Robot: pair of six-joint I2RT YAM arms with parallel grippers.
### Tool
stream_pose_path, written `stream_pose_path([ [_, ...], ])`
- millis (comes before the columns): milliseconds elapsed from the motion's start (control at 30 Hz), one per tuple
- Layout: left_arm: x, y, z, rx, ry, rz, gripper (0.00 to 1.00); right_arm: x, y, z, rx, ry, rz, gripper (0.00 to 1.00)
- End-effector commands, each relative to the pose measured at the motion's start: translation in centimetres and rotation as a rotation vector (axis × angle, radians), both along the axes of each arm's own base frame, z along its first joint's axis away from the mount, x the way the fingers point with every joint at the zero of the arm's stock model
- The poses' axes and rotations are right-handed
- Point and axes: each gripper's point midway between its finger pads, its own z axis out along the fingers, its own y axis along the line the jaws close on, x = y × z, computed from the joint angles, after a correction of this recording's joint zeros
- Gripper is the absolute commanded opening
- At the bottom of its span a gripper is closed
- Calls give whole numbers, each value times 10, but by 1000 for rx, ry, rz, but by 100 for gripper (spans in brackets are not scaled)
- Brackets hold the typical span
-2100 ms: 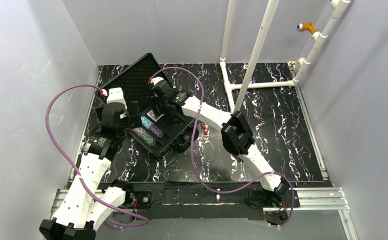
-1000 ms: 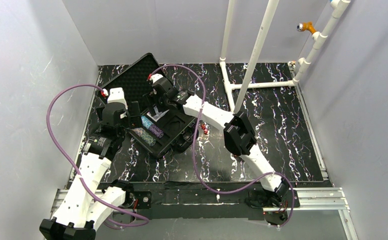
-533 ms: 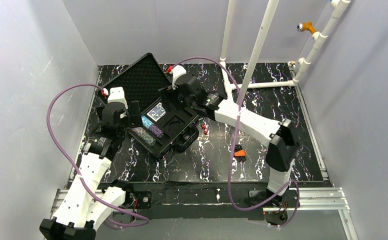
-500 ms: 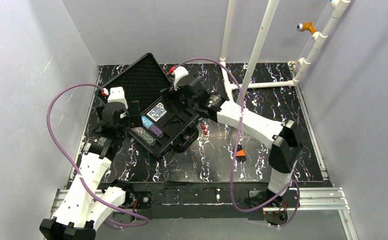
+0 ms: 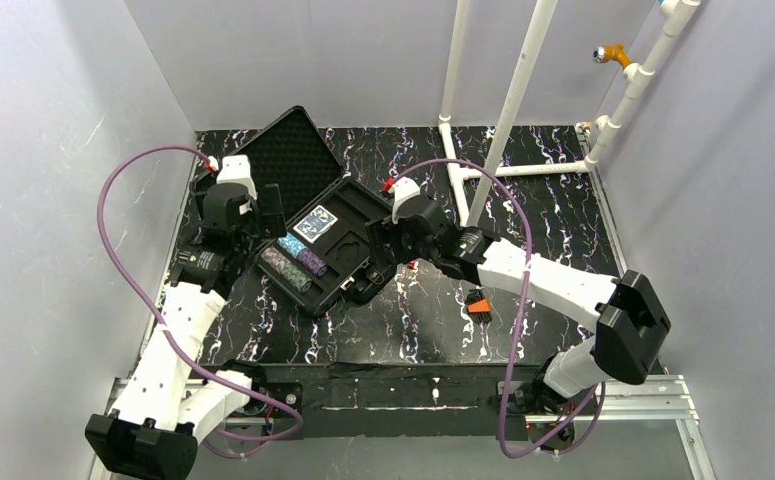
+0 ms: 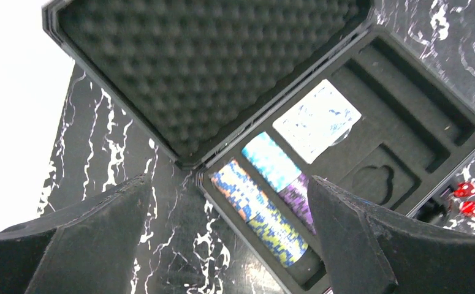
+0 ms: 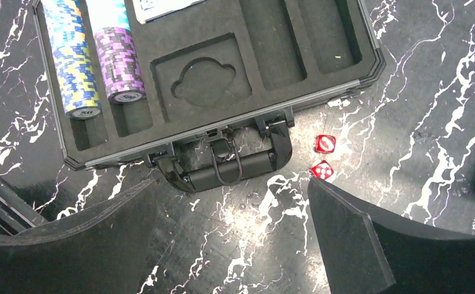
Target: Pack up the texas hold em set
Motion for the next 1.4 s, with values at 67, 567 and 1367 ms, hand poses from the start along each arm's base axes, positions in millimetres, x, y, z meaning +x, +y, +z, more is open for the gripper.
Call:
stream_pose_path([
  [67, 21, 3, 45, -12, -50, 11, 97, -7, -8, 13, 88, -19, -26, 98],
  [567, 103, 54, 89, -235, -14, 144, 86, -28, -30, -6, 74, 20, -18, 98],
  [1367, 218, 152, 7, -660, 123, 299, 47, -69, -39, -45, 115, 190, 28, 98],
])
